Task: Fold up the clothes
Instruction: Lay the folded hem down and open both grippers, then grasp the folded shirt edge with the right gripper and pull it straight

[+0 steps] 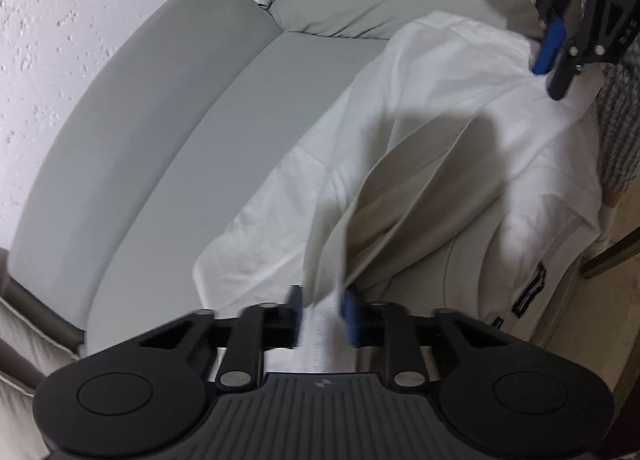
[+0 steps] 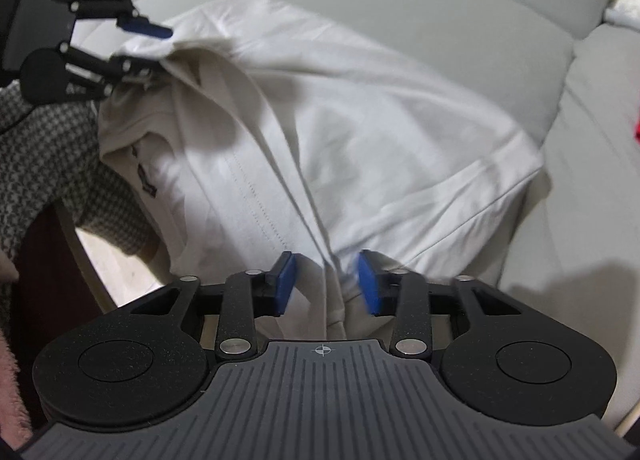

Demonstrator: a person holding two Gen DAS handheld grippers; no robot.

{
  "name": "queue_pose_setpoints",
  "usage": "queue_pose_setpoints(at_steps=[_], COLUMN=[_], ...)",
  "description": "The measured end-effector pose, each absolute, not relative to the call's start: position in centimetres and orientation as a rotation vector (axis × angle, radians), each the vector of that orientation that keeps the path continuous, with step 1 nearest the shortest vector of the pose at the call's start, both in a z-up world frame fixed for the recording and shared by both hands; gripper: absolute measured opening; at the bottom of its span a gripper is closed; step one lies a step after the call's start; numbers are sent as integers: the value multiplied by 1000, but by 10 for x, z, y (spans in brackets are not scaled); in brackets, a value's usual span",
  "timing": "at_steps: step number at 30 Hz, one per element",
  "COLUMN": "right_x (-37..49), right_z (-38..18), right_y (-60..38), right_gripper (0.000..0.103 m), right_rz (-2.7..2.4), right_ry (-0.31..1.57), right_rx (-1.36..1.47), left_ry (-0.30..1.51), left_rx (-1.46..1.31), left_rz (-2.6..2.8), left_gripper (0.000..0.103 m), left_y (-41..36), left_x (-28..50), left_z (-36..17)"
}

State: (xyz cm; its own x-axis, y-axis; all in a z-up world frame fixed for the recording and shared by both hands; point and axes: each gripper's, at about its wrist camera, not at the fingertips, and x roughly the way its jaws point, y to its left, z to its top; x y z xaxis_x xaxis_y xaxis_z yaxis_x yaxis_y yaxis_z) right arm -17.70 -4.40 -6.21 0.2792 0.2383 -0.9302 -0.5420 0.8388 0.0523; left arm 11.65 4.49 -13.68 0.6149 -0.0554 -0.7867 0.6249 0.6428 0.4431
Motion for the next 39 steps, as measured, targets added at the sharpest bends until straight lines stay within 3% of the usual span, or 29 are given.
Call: queue_pose_setpoints(at_steps=[6,9,14,15,17,19,21,25,30,39], right_x=[-208,-231,-258,-260,-262,-255,-243,-231,-232,-234], right_z=[-28,-18,-22,-19,-13,-7,-8,-18,-45,-64], right_y=[-27,-14,-2,-3,-6,-11,-20,-44,-80,-80], right_gripper=[3,2,14,21,24,33,35,35,36,36], right_rz=[622,716,785,778,758,669,516,273,4,12], right_ry=[1107,1133,1241,1235,1215,1156,1112,1074,1110,1086], right_rx=[-451,-535,-646,-638,-609,-535,-438,-155,116,264], left_ry=[776,887,982,977,971,969,965,989,983,907], left_rx=[800,886,990,875,725,536,392,91,-216,-326], left_rz=[-503,-627,-662,-635,-586,-447,-334,-221,-280,-289], left_gripper=[3,4,22,25,40,40,39,39,48,51], left_y=[56,62,71,79,88,105,116,132,127,106], left_x=[89,65,30,31,36,54,70,96,104,104], left_z=[-113,-116,-119,-108,-96,-92,-94,-109,-126,-125])
